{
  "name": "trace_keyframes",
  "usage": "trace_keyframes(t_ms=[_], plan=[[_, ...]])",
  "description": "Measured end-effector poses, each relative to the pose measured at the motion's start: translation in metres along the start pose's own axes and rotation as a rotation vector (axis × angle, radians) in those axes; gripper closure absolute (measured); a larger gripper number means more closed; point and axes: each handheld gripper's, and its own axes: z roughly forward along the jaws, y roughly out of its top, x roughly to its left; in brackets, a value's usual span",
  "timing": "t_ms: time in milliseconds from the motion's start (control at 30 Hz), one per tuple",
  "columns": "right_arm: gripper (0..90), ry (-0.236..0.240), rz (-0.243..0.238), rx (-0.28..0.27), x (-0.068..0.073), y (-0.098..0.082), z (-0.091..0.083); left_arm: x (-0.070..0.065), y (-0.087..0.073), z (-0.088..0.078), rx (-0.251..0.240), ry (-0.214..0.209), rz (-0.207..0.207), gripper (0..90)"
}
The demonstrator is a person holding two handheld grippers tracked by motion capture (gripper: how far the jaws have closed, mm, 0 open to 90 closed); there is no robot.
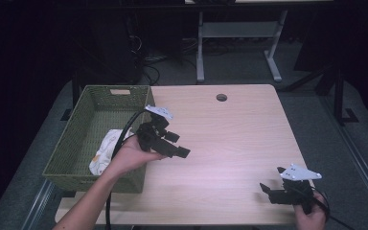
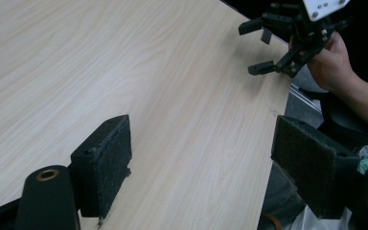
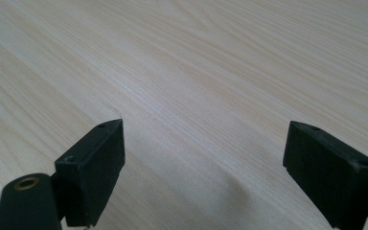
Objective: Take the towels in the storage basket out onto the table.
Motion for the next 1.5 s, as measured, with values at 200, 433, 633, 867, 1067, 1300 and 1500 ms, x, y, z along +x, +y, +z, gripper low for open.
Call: trace_keyframes(t_ms=[200, 433, 633, 867, 1067, 1300, 1500], plan=[[14.0, 0.000, -0.001, -0.005, 0.000, -0.001, -0.001, 0.009, 0.001, -0.015, -0.002, -0.012, -0.029, 23.5], [14.0, 0.004, 0.001, -0.004, 0.001, -0.001, -0.001, 0.027, -0.007, -0.037, -0.017, 0.014, -0.079, 23.1], [14.0, 0.006, -0.002, -0.002, 0.002, 0.000, 0.000, 0.049, -0.020, -0.058, -0.028, 0.046, -0.150, 23.5], [14.0, 0.012, -0.004, -0.002, 0.003, 0.000, 0.000, 0.066, -0.037, -0.076, -0.052, 0.058, -0.211, 24.0], [14.0, 0.013, -0.006, -0.001, 0.004, 0.001, 0.001, 0.079, -0.048, -0.087, -0.067, 0.095, -0.254, 24.9], [14.0, 0.013, -0.005, 0.003, 0.005, 0.001, 0.001, 0.097, -0.065, -0.098, -0.073, 0.121, -0.307, 26.2], [14.0, 0.021, -0.007, 0.008, 0.005, 0.001, 0.001, 0.111, -0.080, -0.104, -0.070, 0.166, -0.369, 26.3]])
